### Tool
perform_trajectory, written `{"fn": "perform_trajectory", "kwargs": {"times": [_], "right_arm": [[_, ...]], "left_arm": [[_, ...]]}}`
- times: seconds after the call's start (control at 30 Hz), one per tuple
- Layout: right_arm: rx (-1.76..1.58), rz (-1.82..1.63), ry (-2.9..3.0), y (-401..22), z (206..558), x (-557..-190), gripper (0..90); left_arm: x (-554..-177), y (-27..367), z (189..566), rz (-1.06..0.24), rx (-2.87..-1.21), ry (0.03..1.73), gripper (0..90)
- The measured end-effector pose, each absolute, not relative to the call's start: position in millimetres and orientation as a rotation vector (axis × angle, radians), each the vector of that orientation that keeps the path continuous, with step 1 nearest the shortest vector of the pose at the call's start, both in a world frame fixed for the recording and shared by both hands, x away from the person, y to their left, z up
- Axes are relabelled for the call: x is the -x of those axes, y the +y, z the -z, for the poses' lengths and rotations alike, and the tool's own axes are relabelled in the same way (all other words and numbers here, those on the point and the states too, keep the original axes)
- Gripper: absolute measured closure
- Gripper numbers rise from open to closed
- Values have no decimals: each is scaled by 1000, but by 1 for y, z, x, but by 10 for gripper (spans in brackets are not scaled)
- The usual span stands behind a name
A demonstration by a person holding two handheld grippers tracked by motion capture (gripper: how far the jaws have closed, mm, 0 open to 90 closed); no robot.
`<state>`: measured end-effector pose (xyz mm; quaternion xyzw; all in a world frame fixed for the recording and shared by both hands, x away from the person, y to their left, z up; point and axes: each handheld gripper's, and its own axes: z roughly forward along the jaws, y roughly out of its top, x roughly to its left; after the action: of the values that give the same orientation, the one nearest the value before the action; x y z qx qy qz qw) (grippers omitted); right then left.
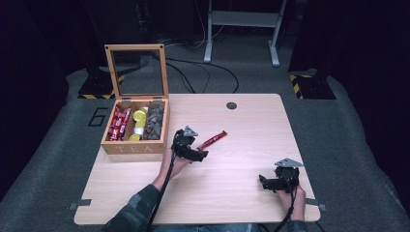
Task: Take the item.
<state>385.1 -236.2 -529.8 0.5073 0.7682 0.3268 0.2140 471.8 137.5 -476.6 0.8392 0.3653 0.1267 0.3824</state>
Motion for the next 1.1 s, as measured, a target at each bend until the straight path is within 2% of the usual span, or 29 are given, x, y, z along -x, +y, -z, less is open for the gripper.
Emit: {"fn": "perform_trajectory", "kwargs": {"times": [0.7, 1.1], "right_arm": [[-1408, -907, 2130, -236, 530, -385, 3], [-1408, -907, 2128, -236, 530, -385, 3]], "left_arm": [[-418, 196, 461, -419, -2111, 920, 108], [-389, 237, 463, -480, -2086, 976, 107]]}}
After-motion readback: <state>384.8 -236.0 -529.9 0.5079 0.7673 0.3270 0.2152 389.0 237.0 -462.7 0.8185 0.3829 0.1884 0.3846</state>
